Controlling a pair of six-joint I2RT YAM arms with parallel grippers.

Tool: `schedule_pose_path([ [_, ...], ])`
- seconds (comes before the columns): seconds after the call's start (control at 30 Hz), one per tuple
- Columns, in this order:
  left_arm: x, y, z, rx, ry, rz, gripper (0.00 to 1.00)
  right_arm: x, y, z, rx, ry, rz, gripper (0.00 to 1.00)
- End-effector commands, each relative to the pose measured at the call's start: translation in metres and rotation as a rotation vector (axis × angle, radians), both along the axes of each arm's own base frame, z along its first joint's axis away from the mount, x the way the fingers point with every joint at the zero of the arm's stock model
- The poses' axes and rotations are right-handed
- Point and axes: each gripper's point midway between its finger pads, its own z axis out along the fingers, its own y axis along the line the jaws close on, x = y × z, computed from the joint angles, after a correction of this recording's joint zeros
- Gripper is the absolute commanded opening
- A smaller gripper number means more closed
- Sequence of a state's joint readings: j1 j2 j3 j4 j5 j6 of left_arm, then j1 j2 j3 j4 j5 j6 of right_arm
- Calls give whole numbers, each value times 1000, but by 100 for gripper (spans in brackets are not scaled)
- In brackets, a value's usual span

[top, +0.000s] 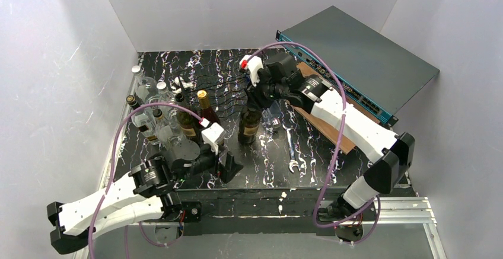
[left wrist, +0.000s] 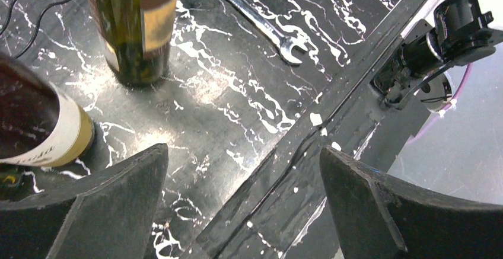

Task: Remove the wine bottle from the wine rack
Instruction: Place the wine bottle at the center of the board.

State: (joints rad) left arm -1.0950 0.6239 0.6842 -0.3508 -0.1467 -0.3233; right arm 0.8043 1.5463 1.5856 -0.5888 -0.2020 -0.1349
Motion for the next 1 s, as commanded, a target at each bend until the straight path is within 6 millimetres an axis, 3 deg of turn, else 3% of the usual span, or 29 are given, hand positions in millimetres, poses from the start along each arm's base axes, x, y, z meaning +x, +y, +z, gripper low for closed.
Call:
schedule_pose_path([
  [0.0, -7, 20, 2, 39, 13, 15, 98, 28, 14, 62, 58, -203, -44, 1],
  [0.27, -13, 38, 1, 31, 10, 40, 98, 28, 49, 57, 22, -215, -18, 1],
  [0.63, -18, 53, 3, 15, 16, 65, 98, 40, 82, 59, 53, -196, -22, 2],
  [0.97, -21, 57, 2, 5, 25, 73, 98, 41, 93, 48, 48, -165, -18, 26],
])
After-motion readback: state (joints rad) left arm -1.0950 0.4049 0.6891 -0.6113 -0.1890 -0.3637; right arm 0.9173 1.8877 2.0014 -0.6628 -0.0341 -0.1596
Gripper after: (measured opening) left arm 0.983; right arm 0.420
